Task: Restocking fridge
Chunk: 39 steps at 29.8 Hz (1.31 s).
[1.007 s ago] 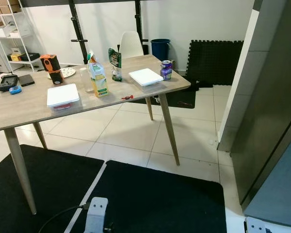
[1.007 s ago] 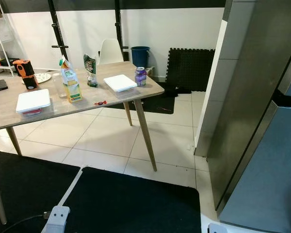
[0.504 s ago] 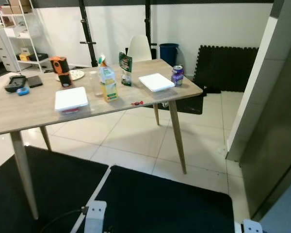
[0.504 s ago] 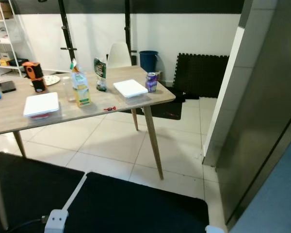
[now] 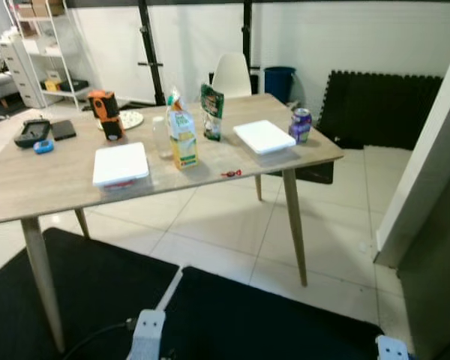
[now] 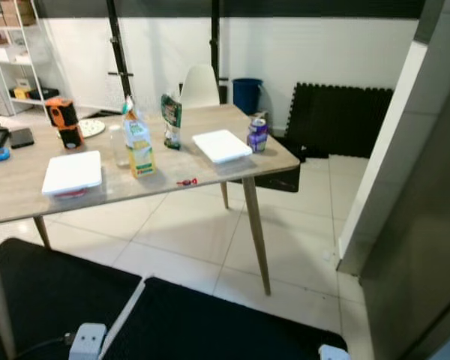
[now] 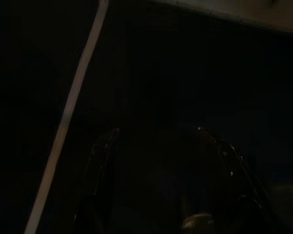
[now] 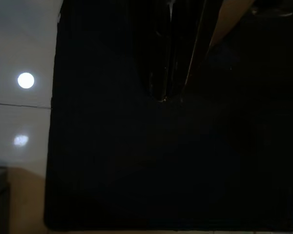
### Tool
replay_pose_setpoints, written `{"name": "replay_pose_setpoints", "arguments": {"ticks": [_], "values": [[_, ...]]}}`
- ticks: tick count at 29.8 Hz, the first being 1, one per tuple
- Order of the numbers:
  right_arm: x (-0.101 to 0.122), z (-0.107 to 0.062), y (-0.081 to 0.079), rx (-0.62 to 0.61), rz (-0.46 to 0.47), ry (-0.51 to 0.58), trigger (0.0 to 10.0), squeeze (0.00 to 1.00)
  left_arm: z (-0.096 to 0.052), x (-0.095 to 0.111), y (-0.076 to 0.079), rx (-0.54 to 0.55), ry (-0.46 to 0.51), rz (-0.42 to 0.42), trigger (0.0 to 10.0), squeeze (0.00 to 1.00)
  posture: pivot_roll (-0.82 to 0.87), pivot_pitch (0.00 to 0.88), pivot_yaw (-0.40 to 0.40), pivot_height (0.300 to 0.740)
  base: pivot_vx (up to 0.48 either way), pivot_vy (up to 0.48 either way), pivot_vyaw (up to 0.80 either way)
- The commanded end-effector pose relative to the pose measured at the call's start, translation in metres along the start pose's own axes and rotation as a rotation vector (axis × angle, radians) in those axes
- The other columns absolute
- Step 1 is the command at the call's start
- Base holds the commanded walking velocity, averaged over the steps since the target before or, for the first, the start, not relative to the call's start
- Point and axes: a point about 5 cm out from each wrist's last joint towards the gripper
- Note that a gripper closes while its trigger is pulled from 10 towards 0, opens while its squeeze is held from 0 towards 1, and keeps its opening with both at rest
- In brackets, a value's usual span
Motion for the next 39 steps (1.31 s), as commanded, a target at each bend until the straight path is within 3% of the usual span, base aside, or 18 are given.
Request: {"name": "replay_pose_setpoints", "arguments": {"ticks": [1, 15, 24, 30, 32, 39], "values": [[-0.005, 0.000, -0.002, 0.002, 0.003, -0.011, 10.0, 0.00, -0.004, -0.014, -0.003, 0.008, -0.047, -0.004, 10.0, 0.00, -0.11, 0.105, 0.042, 0.740, 0.315, 0.000, 0.00], [-0.006, 0.000, -0.004, 0.012, 0.004, -0.016, 10.0, 0.00, -0.004, -0.015, -0.003, 0.007, -0.051, -0.004, 10.0, 0.00, -0.11, 0.103, 0.045, 0.740, 0.307, 0.000, 0.00], [-0.008, 0.000, -0.005, 0.034, -0.067, -0.035, 10.0, 0.00, -0.005, -0.018, -0.002, 0.009, -0.054, -0.012, 10.0, 0.00, -0.10, 0.095, 0.038, 0.740, 0.296, 0.000, 0.00], [-0.008, 0.000, -0.006, 0.037, -0.078, -0.038, 10.0, 0.00, -0.006, -0.021, -0.003, 0.011, -0.059, -0.014, 10.0, 0.00, -0.10, 0.090, 0.035, 0.740, 0.291, 0.000, 0.68], [-0.006, 0.000, -0.005, 0.023, -0.044, -0.029, 10.0, 0.00, -0.007, -0.022, -0.003, 0.012, -0.063, -0.012, 10.0, 0.00, -0.10, 0.084, 0.029, 0.740, 0.285, 0.000, 0.00], [-0.009, 0.000, -0.006, 0.031, -0.063, -0.041, 10.0, 0.00, -0.008, -0.026, -0.005, 0.019, -0.074, -0.007, 10.0, 0.00, -0.10, 0.081, 0.029, 0.740, 0.276, 0.000, 0.00]]}}
Point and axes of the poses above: a point about 5 cm out from each wrist's last joint towards the gripper, its own z axis pointing out of the wrist towards the gripper, its own x axis along the axis of the wrist's last joint, y = z × x, and after that the axes turned 5 degrees about z, right-handed
